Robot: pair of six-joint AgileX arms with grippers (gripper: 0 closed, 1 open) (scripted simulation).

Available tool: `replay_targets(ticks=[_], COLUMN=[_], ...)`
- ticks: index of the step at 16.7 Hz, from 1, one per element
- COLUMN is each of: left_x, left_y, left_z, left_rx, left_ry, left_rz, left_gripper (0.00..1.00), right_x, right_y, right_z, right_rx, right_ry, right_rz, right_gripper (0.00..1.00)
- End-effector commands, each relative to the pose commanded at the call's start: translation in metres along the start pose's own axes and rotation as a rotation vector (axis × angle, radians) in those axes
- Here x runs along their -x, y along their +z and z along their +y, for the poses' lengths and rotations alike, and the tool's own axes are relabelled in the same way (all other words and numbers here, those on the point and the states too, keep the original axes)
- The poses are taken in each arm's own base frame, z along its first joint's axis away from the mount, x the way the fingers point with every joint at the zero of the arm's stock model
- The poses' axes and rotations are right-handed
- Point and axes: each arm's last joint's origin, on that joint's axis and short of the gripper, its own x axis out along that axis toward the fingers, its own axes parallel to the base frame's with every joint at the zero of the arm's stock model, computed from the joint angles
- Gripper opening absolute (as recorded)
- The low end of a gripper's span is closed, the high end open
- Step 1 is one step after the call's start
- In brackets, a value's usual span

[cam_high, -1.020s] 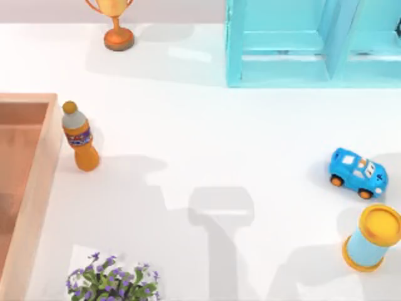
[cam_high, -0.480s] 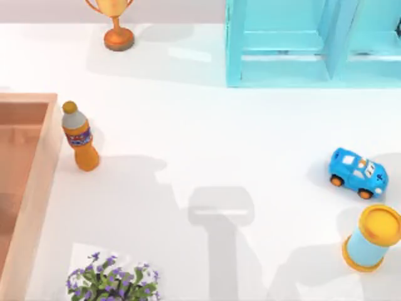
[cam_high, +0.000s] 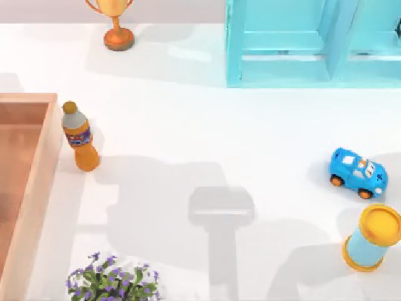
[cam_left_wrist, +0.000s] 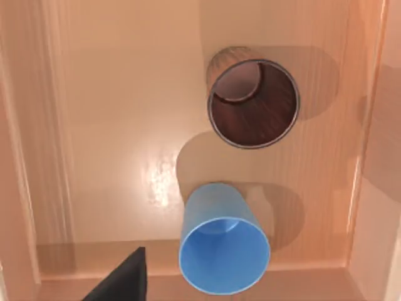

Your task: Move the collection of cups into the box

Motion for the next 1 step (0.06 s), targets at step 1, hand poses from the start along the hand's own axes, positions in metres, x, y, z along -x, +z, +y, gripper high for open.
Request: replay_targets(ticks=[1], left_x=[0.0017], left_y=[-0.0004], left_z=[-0.0004], left_rx=[0.000], left_ry=[0.001], left_rz=[0.000], left_gripper=[1.00], right_x=[0.0000], right_y=[0.0000], right_z=[0.0000], right_rx=[0.000], right_ry=[0.000], right_rz=[0.000], right_gripper=[1.00])
